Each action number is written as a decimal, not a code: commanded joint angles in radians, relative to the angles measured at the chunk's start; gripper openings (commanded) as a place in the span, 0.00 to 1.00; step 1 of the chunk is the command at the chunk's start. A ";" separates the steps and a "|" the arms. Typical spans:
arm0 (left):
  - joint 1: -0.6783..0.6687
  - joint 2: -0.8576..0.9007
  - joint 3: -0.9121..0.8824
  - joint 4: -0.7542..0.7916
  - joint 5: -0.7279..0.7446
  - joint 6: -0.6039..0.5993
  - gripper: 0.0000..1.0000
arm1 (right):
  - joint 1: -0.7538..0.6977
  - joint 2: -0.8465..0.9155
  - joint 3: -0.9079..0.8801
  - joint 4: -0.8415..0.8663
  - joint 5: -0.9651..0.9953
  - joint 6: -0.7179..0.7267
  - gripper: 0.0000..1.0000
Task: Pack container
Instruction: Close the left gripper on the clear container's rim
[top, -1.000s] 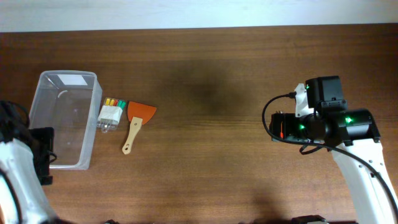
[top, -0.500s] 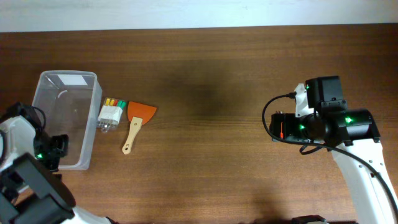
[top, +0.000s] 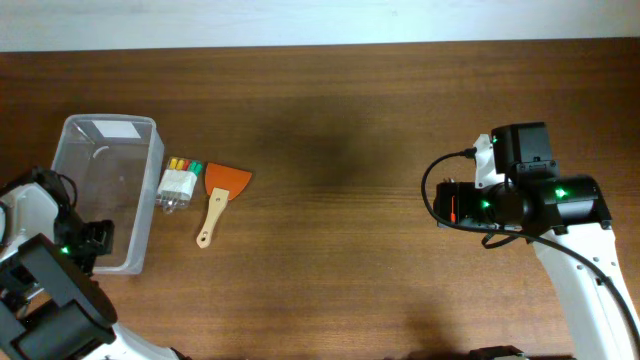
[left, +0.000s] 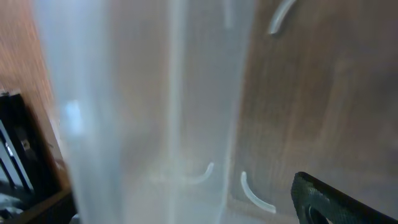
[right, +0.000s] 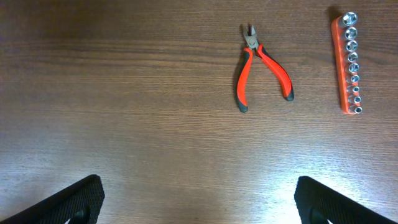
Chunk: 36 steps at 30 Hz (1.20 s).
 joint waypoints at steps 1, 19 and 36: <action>0.003 -0.046 0.055 0.000 0.006 0.079 0.98 | 0.007 0.003 0.024 0.001 0.009 -0.002 0.99; 0.002 -0.071 0.075 0.013 0.016 0.197 0.70 | 0.007 0.003 0.024 0.000 0.010 -0.002 0.99; 0.002 -0.070 0.044 0.022 0.051 0.196 0.46 | 0.007 0.003 0.024 -0.001 0.010 -0.005 0.99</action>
